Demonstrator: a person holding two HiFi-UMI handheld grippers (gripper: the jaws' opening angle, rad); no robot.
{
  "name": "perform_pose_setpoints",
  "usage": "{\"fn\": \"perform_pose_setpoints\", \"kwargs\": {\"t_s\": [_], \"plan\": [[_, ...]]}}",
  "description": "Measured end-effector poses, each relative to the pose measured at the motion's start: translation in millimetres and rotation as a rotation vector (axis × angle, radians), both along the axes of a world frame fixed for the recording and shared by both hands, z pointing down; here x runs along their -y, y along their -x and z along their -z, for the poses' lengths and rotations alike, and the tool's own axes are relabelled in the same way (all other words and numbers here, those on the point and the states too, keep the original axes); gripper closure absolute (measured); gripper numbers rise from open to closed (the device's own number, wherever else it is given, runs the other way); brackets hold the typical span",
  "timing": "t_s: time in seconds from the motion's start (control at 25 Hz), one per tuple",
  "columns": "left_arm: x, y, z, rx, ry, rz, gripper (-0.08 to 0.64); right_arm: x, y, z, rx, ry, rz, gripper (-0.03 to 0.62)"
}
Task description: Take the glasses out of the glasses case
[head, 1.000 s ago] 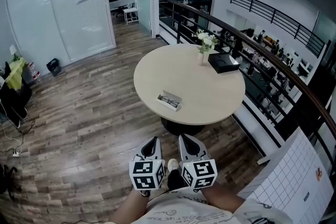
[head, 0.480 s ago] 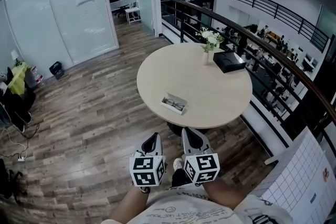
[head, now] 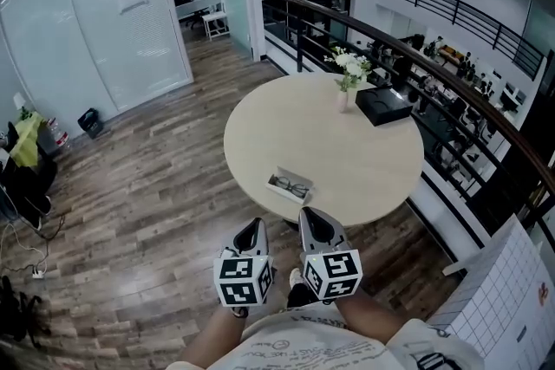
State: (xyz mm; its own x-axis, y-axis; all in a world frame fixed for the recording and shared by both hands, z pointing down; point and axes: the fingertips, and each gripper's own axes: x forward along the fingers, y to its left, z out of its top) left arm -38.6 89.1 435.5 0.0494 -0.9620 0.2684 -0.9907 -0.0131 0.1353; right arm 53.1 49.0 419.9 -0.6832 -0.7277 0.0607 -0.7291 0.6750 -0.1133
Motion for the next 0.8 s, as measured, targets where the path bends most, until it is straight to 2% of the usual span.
{"fn": "perform_pose_setpoints", "kwargs": {"t_s": [0.44, 0.8], "plan": [[83, 27, -5, -0.013, 0.058, -0.012, 0.548, 86, 28, -3, -0.031, 0.051, -0.010, 0.575], [160, 44, -16, -0.032, 0.112, -0.011, 0.548, 160, 54, -14, -0.083, 0.094, 0.028, 0.575]]}}
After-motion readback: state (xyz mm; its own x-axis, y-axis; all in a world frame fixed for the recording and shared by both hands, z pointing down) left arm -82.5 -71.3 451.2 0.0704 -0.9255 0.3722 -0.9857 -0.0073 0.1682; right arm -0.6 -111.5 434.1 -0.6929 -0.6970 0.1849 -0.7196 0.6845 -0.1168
